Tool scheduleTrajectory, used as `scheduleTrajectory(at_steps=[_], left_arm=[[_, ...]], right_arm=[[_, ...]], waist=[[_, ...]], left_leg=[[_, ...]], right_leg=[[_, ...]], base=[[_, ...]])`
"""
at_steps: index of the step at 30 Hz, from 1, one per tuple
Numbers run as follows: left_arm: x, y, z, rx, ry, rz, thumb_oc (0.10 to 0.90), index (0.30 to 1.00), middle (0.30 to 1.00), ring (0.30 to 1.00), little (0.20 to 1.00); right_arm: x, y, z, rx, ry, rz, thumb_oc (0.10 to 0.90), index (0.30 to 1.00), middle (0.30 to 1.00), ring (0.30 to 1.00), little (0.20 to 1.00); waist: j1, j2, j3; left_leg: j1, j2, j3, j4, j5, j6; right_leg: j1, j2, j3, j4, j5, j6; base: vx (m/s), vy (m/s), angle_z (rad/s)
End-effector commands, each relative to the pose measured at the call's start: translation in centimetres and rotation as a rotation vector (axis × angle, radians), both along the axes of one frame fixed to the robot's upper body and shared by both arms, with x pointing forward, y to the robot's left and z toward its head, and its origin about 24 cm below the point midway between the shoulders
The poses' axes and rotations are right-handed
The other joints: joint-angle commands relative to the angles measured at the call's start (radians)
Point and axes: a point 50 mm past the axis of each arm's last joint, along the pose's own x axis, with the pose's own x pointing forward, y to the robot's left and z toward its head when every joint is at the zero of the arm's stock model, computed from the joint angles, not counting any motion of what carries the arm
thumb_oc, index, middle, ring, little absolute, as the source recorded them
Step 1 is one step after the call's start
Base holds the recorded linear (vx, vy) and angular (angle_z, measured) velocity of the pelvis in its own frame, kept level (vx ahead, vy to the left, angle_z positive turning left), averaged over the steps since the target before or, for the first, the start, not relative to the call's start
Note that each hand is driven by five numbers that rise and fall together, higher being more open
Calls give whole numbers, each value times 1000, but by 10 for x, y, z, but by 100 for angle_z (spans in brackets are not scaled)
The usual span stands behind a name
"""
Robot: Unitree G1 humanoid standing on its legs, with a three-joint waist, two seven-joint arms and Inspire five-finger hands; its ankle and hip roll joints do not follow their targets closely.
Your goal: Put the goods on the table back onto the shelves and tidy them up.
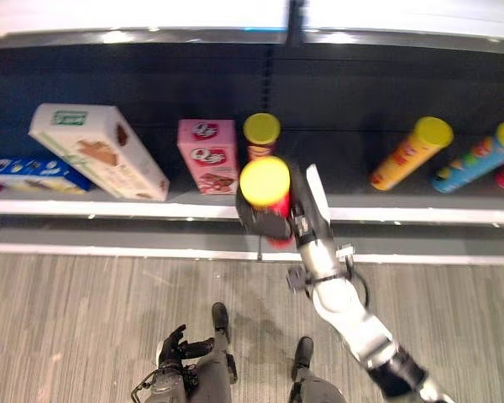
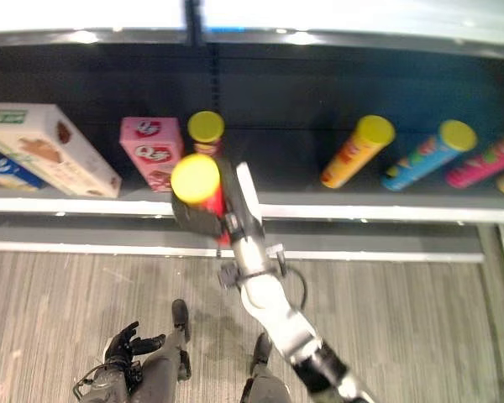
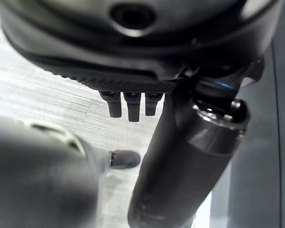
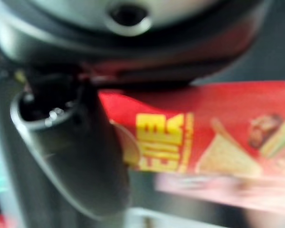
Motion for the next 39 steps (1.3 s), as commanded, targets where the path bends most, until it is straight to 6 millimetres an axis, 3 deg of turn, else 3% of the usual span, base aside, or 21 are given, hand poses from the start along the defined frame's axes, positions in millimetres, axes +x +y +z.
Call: scheduleTrajectory(at_steps=[1, 3, 5, 10, 15, 21, 22, 29, 39], left_arm=[[-48, -1, -20, 61, 173, -38, 800, 900, 900, 900, 900], [-47, -2, -20, 67, 171, -43, 800, 900, 900, 900, 900], [-36, -11, -17, 75, 140, -63, 800, 900, 900, 900, 900], [-27, -14, -14, 87, 117, -74, 800, 900, 900, 900, 900], [-22, -18, -12, 85, 96, -59, 800, 900, 900, 900, 900], [-17, -22, -9, 92, 72, -77, 800, 900, 900, 900, 900], [-17, -23, -9, 91, 69, -79, 800, 900, 900, 900, 900], [-17, -26, -9, 87, 64, -105, 800, 900, 900, 900, 900], [-13, -28, -8, 103, 51, -167, 800, 900, 900, 900, 900]], right_arm=[[-22, -41, 5, 168, -180, -240, 400, 300, 300, 300, 300], [-25, -48, 17, 186, -276, -332, 400, 300, 300, 300, 300], [-30, -55, 40, 159, -519, -553, 400, 300, 300, 300, 300], [-37, -58, 37, 185, -528, -576, 400, 300, 300, 300, 300], [-51, -76, 15, 238, -429, -606, 400, 300, 300, 300, 300], [-39, -77, -1, 401, -292, -576, 400, 300, 300, 300, 300], [-36, -76, -2, 422, -275, -574, 400, 300, 300, 300, 300], [-22, -73, 6, 523, -292, -604, 400, 300, 300, 300, 300], [-19, -75, 20, 492, -385, -670, 400, 300, 300, 300, 300]], waist=[[-52, 14, -42], [-42, 21, -34], [-30, 36, -12], [-37, 31, -7], [-75, 15, -3], [-82, 19, 13], [-80, 21, 10], [-58, 47, 9], [-45, 75, 3]], left_leg=[[-19, 108, 7, 87, -111, -54], [-34, 100, -3, 93, -113, -51], [-75, 84, -23, 104, -110, -48], [-82, 80, -24, 97, -106, -47], [-92, 80, -20, 86, -103, -46], [-113, 79, -24, 94, -102, -46], [-103, 80, -33, 89, -122, -56], [-124, 68, -36, 95, -126, -56], [-143, 51, -32, 94, -130, -57]], right_leg=[[-48, -98, -7, 47, 1, 24], [-52, -103, -15, 51, 0, 24], [-74, -111, -35, 58, 5, 27], [-84, -114, -40, 57, 10, 30], [-107, -112, -37, 58, 13, 32], [-127, -111, -39, 64, 16, 31], [-119, -109, -33, 62, -1, 37], [-131, -117, -38, 52, 8, 39], [-152, -131, -36, 42, 20, 45]], base=[[-8, 30, 59], [-5, 23, 48], [-29, 44, 3], [-6, 7, -1], [-2, 2, -2], [0, -2, -2], [71, -20, 1], [15, -2, 3], [0, 0, 0]])
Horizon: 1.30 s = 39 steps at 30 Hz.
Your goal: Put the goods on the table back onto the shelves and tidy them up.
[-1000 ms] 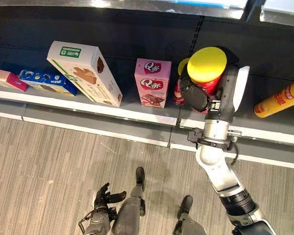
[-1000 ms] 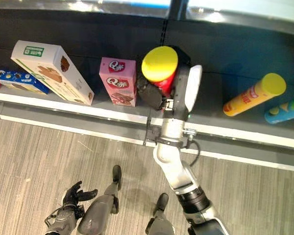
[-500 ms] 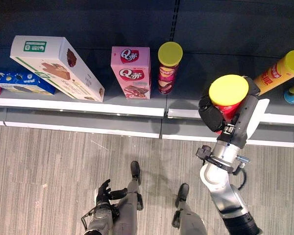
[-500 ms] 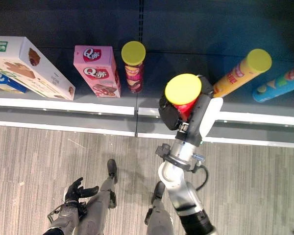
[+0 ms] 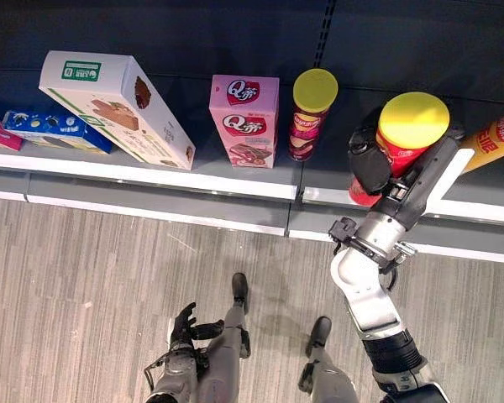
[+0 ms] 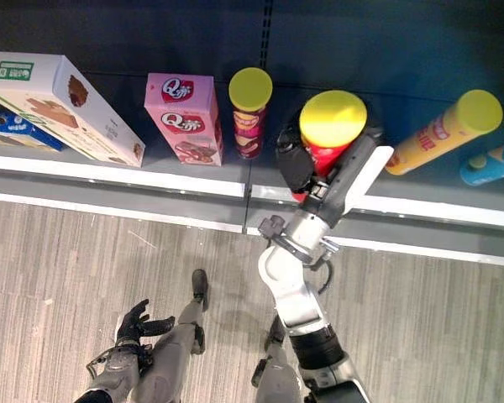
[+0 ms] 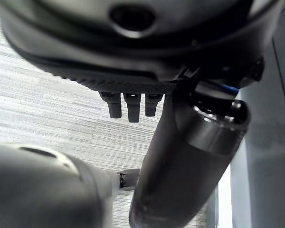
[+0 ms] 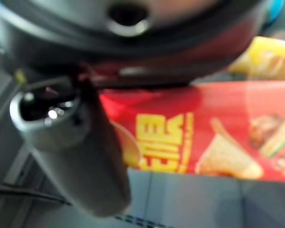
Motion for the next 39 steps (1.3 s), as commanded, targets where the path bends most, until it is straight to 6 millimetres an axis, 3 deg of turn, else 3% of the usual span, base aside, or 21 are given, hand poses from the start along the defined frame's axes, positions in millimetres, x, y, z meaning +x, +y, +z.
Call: scheduleTrajectory(at_steps=[1, 8, 13, 18, 26, 34, 36, 39], left_arm=[[-35, -8, -19, 27, 117, -40, 800, 900, 900, 900, 900], [-29, -9, -16, 34, 91, -57, 800, 900, 900, 900, 900], [-25, -10, -13, 52, 70, -105, 800, 900, 900, 900, 900], [-17, -12, -7, 62, 21, -134, 800, 900, 900, 900, 900], [-9, -11, -2, 81, -15, -144, 800, 900, 900, 900, 900], [-3, -12, 2, 94, -53, -166, 800, 900, 900, 900, 900], [0, -13, 6, 95, -81, -167, 800, 900, 900, 900, 900], [3, -13, 8, 95, -99, -163, 800, 900, 900, 900, 900]], right_arm=[[-18, -5, 36, -47, -274, -68, 400, 300, 300, 300, 300], [-8, -13, 34, -24, -261, -141, 400, 300, 300, 300, 300], [-3, -11, 45, 34, -305, -118, 400, 300, 300, 300, 300], [-2, -10, 53, 23, -334, -130, 400, 300, 300, 300, 300], [-6, -5, 61, -26, -385, -136, 400, 300, 300, 300, 300], [-6, -2, 70, -62, -434, -156, 400, 300, 300, 300, 300], [-6, -2, 75, -85, -455, -175, 400, 300, 300, 300, 300], [-5, -2, 77, -95, -462, -185, 400, 300, 300, 300, 300]], waist=[[-3, 8, -52], [6, 36, -51], [18, 62, -54], [29, 83, -55], [34, 92, -52], [43, 119, -44], [51, 140, -44], [55, 150, -43]], left_leg=[[-34, 84, 11, 80, -139, -79], [-65, 69, 11, 91, -144, -78], [-91, 51, 15, 83, -141, -78], [-110, 35, 16, 80, -144, -74], [-147, 23, 20, 111, -159, -70], [-186, 8, 21, 130, -165, -67], [-199, -1, 26, 131, -167, -64], [-206, -5, 27, 134, -168, -63]], right_leg=[[-70, -106, -5, 29, 31, 31], [-95, -118, -2, 25, 41, 35], [-119, -135, -4, 13, 59, 45], [-133, -148, -4, 2, 70, 52], [-158, -161, -1, 9, 77, 53], [-195, -181, 10, 17, 87, 59], [-212, -192, 14, 16, 93, 64], [-220, -197, 15, 18, 96, 67]], base=[[0, 0, 0], [4, 1, -2], [8, 12, -1], [11, 25, 1], [2, 4, 1], [2, 4, 0], [17, 46, 3], [2, 11, 0]])
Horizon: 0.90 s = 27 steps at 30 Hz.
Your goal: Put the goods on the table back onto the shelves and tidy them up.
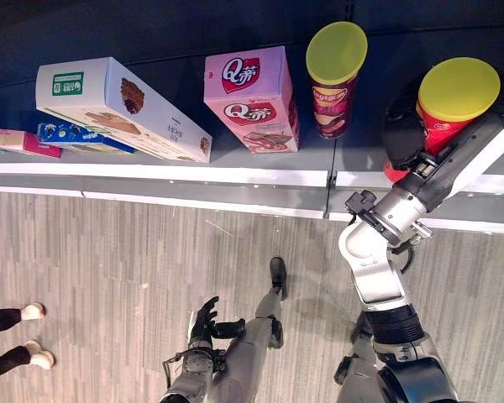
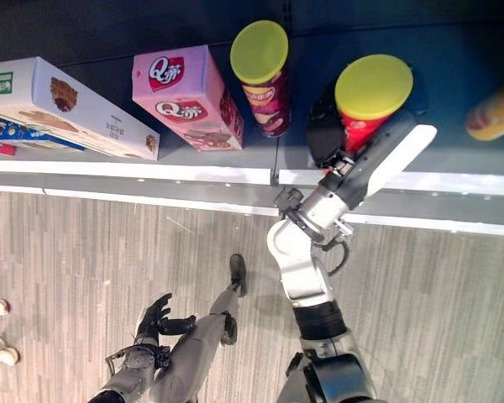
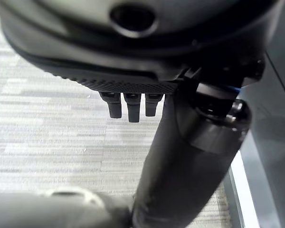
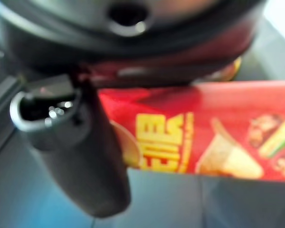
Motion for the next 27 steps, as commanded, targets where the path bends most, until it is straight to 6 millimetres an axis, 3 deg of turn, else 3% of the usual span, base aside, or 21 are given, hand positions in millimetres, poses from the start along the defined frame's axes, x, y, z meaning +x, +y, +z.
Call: scheduleTrajectory(at_steps=[1, 13, 27], left_arm=[[-5, 16, 1, 78, -27, -3, 800, 900, 900, 900, 900], [7, 14, 14, 114, -119, -38, 800, 900, 900, 900, 900], [17, 11, 24, 145, -192, -70, 800, 900, 900, 900, 900]], right_arm=[[-20, 11, 52, -108, -335, -6, 400, 300, 300, 300, 300], [-23, 16, 63, -170, -388, -34, 400, 300, 300, 300, 300], [-22, 13, 74, -192, -430, -74, 400, 300, 300, 300, 300]], waist=[[8, 3, -31], [25, 42, -37], [37, 67, -46]], left_leg=[[-71, 58, 11, 139, -179, -79], [-120, 33, 18, 148, -185, -72], [-150, 15, 24, 147, -189, -70]], right_leg=[[-72, -125, 7, 12, 98, 32], [-117, -153, 12, 13, 117, 45], [-156, -175, 13, 15, 131, 57]], base=[[0, 0, 0], [2, 4, -2], [5, 1, 0]])
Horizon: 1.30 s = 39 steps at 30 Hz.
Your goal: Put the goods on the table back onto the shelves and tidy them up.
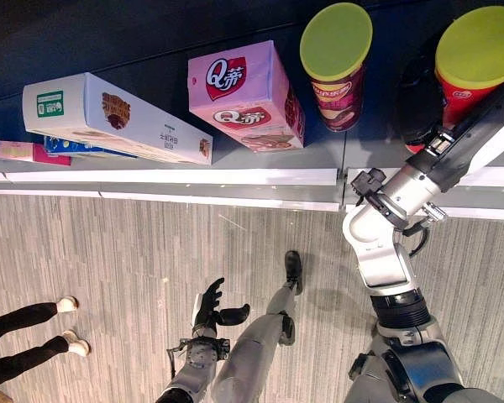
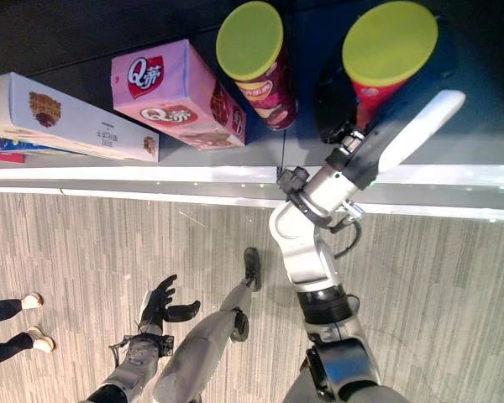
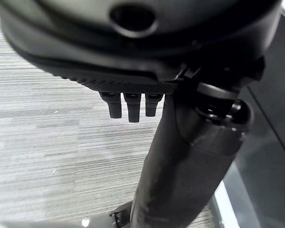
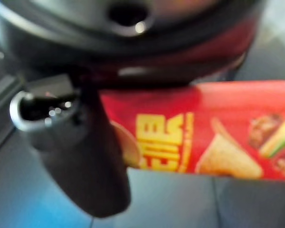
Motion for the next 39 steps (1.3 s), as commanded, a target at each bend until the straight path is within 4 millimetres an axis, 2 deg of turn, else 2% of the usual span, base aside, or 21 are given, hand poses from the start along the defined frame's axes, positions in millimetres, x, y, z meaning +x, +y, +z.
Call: scheduleTrajectory(at_steps=[1, 10, 21, 26, 34, 35, 36, 39], left_arm=[[-3, 23, 1, 111, -30, 11, 800, 900, 900, 900, 900], [1, 22, 7, 129, -67, -7, 800, 900, 900, 900, 900], [6, 18, 15, 173, -132, -53, 800, 900, 900, 900, 900], [6, 15, 15, 174, -135, -58, 800, 900, 900, 900, 900], [6, 16, 15, 177, -134, -59, 800, 900, 900, 900, 900], [5, 17, 14, 178, -128, -55, 800, 900, 900, 900, 900], [4, 18, 13, 183, -120, -51, 800, 900, 900, 900, 900], [1, 20, 9, 195, -97, -38, 800, 900, 900, 900, 900]], right_arm=[[-20, 12, 42, -129, -280, -12, 400, 300, 300, 300, 300], [-18, 9, 48, -147, -296, -47, 400, 300, 300, 300, 300], [-15, -7, 53, -106, -309, -112, 400, 300, 300, 300, 300], [-13, -19, 55, -73, -311, -176, 400, 300, 300, 300, 300], [-11, -25, 51, -57, -287, -189, 400, 300, 300, 300, 300], [-11, -25, 49, -57, -280, -185, 427, 340, 340, 340, 340], [-11, -25, 46, -60, -269, -179, 800, 900, 900, 900, 900], [-12, -23, 40, -57, -258, -156, 800, 900, 900, 900, 900]], waist=[[12, 19, -47], [20, 31, -50], [35, 58, -63], [45, 56, -78], [40, 45, -87], [39, 42, -87], [36, 40, -85], [29, 30, -84]], left_leg=[[-112, 51, 1, 150, -189, -77], [-134, 47, 4, 160, -195, -76], [-170, 38, 5, 163, -196, -76], [-178, 36, -1, 172, -204, -74], [-173, 36, -1, 178, -212, -72], [-173, 38, -2, 178, -212, -72], [-173, 39, -3, 180, -212, -73], [-168, 44, -2, 182, -214, -74]], right_leg=[[-100, -130, -8, 10, 136, 38], [-126, -133, 4, 17, 137, 38], [-171, -141, 12, 22, 140, 42], [-169, -142, 7, 21, 140, 43], [-169, -140, 10, 28, 135, 41], [-169, -139, 11, 29, 134, 40], [-168, -137, 10, 31, 133, 40], [-166, -131, 12, 33, 130, 38]], base=[[28, -11, -4], [19, -11, -4], [11, 2, 2], [9, -1, 2], [0, 0, 0], [5, -32, 1], [-1, -33, 1], [0, 0, 0]])
